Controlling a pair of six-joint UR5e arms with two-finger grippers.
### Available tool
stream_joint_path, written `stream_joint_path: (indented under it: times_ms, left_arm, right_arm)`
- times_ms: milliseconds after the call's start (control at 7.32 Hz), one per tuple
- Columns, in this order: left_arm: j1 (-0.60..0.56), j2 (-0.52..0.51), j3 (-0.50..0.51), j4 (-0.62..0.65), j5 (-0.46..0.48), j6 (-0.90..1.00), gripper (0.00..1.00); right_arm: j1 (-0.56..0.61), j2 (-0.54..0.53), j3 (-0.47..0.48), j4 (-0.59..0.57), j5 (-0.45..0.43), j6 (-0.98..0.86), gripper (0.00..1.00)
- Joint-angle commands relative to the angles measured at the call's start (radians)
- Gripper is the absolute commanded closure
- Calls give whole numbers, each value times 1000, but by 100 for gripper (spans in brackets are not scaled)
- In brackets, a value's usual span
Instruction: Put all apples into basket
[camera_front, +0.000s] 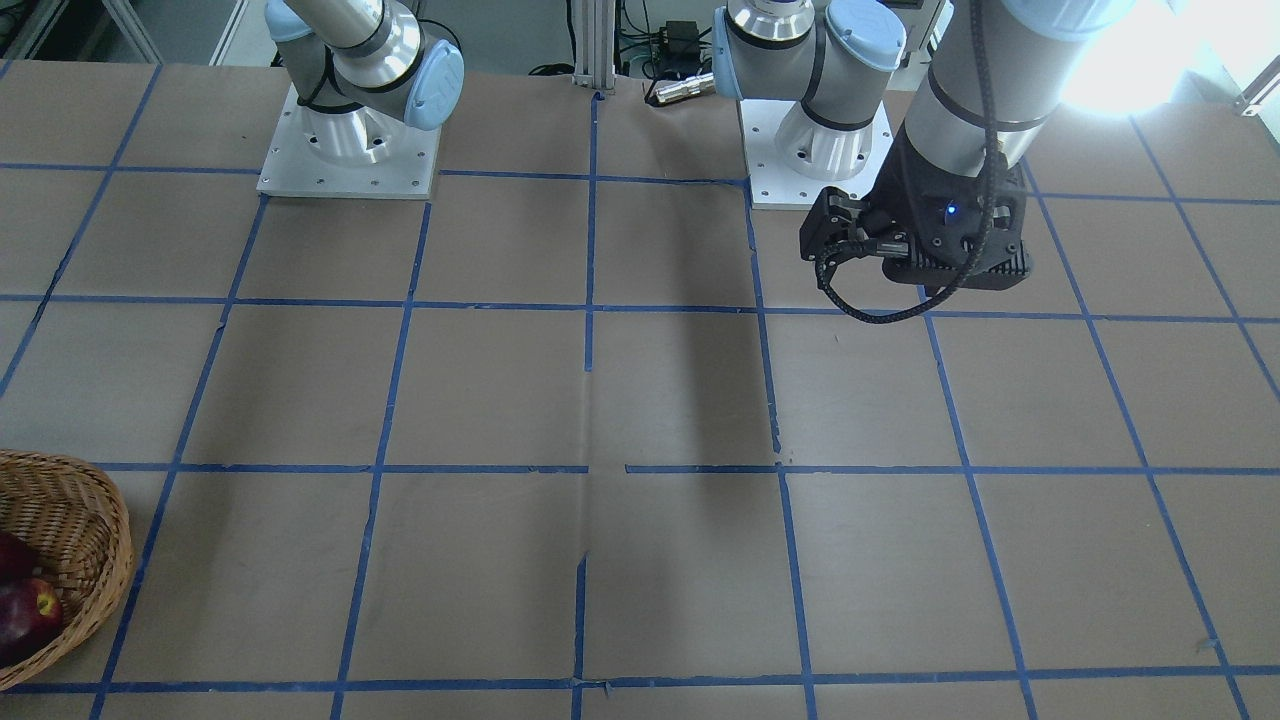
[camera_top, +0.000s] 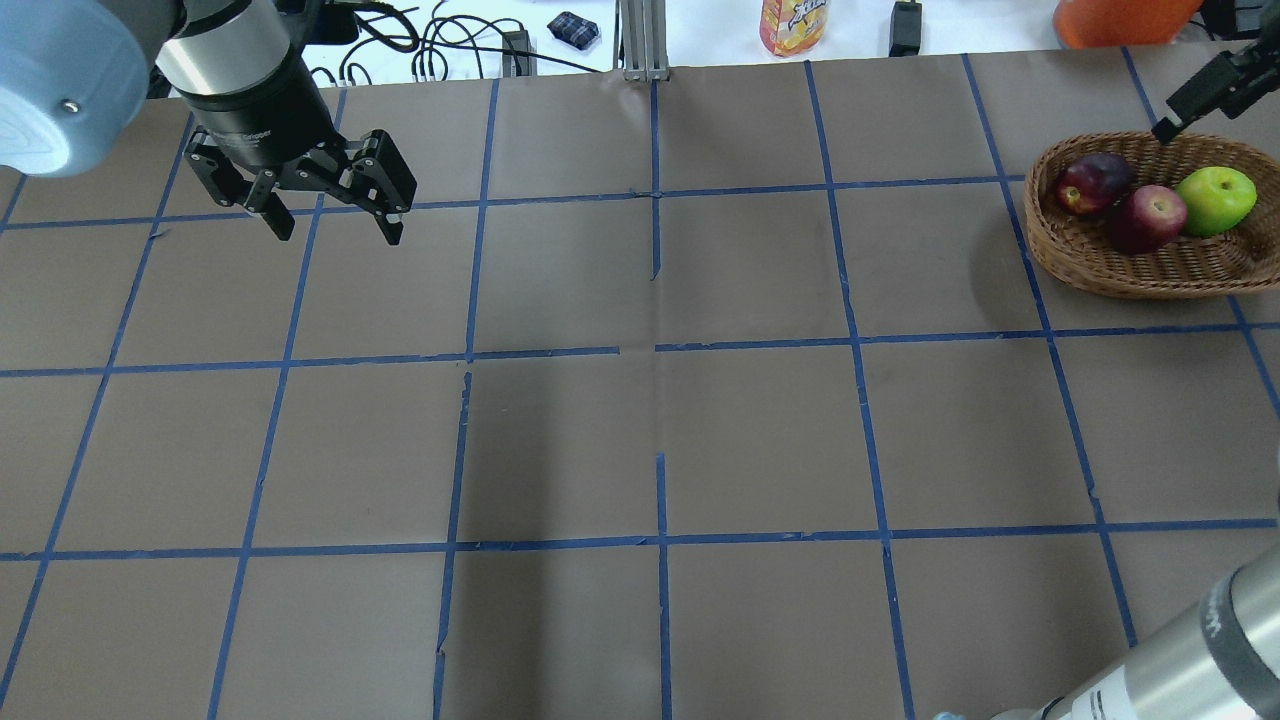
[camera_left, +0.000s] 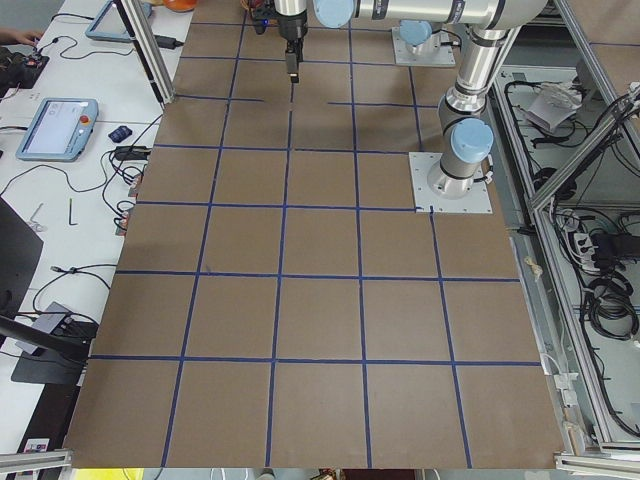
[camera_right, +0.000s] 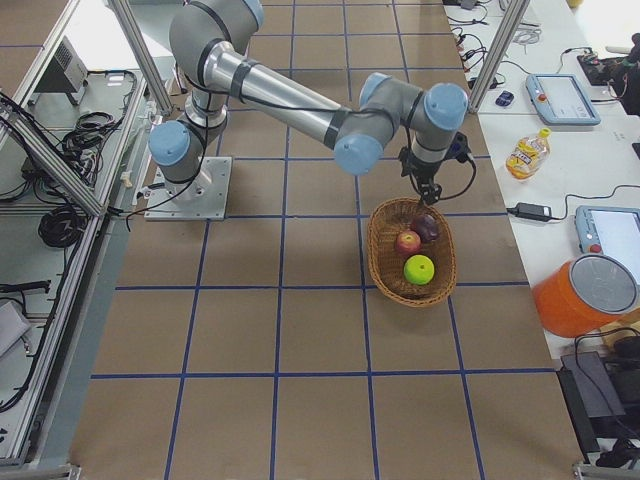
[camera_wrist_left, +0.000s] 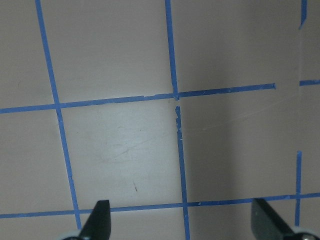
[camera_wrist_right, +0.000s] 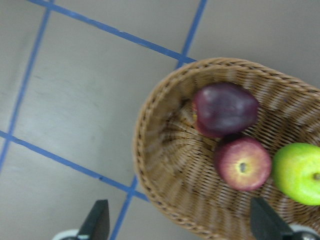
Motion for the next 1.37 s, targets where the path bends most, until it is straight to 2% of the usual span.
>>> stream_joint_path:
  times_ms: [0, 137, 273, 410, 683, 820, 1093, 1230]
  left_arm:
    - [1, 2, 0, 0, -2, -1, 0]
    - [1, 18, -16, 0, -34, 2, 0]
    - [2, 11, -4, 0, -30, 6, 0]
    - [4, 25, -19, 0, -27, 12, 0]
    - [4, 19, -6, -2, -22, 8, 0]
    - [4, 14, -1, 0, -22, 8, 0]
    - [1, 8, 2, 0, 19, 6, 0]
    - [2, 8, 5, 0, 13, 6, 0]
  right_arm:
    - [193, -128, 4, 125, -76, 383, 0]
    - [326, -158, 18, 150, -156, 549, 0]
    - [406, -182, 38, 146, -186, 656, 0]
    - [417, -251, 53, 150, -172, 676, 0]
    - [421, -383, 178, 100, -46, 728, 0]
    - [421, -414, 229, 69, -63, 752, 0]
    - [451, -408, 257, 17, -74, 749, 0]
    - [474, -405, 256, -11, -142, 753, 0]
